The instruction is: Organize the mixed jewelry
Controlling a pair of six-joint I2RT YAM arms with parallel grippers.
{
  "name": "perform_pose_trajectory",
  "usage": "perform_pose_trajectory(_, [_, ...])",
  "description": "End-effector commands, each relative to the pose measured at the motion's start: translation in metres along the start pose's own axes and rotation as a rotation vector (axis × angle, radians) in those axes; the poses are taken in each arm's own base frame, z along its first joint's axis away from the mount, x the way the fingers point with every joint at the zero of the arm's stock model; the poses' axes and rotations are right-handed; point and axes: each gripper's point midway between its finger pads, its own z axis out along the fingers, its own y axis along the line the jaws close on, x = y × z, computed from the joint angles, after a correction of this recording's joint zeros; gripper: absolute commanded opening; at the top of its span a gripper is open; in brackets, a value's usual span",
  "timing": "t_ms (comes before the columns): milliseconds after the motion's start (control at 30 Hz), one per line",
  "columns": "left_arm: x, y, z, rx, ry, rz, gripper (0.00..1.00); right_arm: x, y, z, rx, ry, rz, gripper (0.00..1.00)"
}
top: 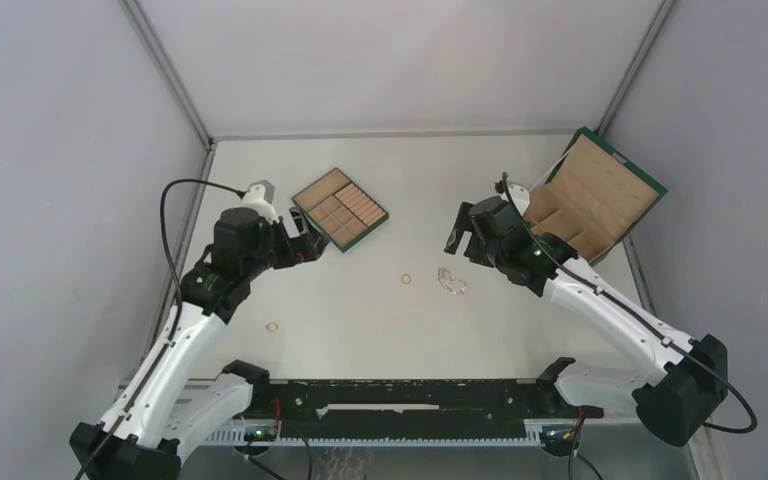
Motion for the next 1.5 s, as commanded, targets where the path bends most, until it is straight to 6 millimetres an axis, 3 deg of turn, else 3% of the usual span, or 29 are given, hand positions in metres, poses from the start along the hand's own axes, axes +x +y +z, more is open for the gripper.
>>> perform_pose_trajectory(0, [-0.01, -0.006, 0.0, 0.026, -0.037, 0.039, 1.0, -0.024, 0.018, -0.003, -0.043, -0.079, 0.028, 1.0])
perform_pose_trajectory(167, [-0.014, 0.008, 0.003, -0.047, -0.058, 0.005, 1.0, -0.023, 0.028, 0.001, -0.075, -0.073, 0.027, 1.0])
perform_pose_trajectory(433, [-0.022, 0.056, 0.007, -0.269, -0.175, -0.063, 1.0, -0.021, 0.032, 0.011, -0.07, -0.066, 0.04, 1.0])
perform_pose_trajectory(600, [-0.029, 0.087, 0.014, -0.406, -0.032, -0.082, 1.0, -0.018, 0.039, 0.018, -0.086, -0.048, 0.048, 1.0])
perform_pose_trajectory(800, [-0.055, 0.121, 0.049, -0.534, 0.041, -0.146, 0.94, -0.02, 0.049, 0.02, -0.094, -0.031, 0.017, 0.99])
perform_pose_trajectory(1033, [-0.079, 0.14, 0.119, -0.615, 0.132, -0.197, 0.83, -0.018, 0.046, 0.013, -0.074, -0.039, 0.005, 0.99])
perform_pose_trajectory(1167, [-0.085, 0.159, 0.159, -0.691, 0.174, -0.211, 0.7, -0.017, 0.04, 0.008, -0.057, -0.04, -0.001, 0.99])
perform_pose_trajectory(1367, [-0.086, 0.171, 0.212, -0.713, 0.218, -0.245, 0.62, -0.018, 0.03, 0.003, -0.028, -0.045, -0.015, 0.99])
perform_pose_trajectory(1467, [-0.08, 0.176, 0.223, -0.74, 0.23, -0.26, 0.59, -0.018, 0.027, 0.003, -0.016, -0.046, -0.021, 0.99])
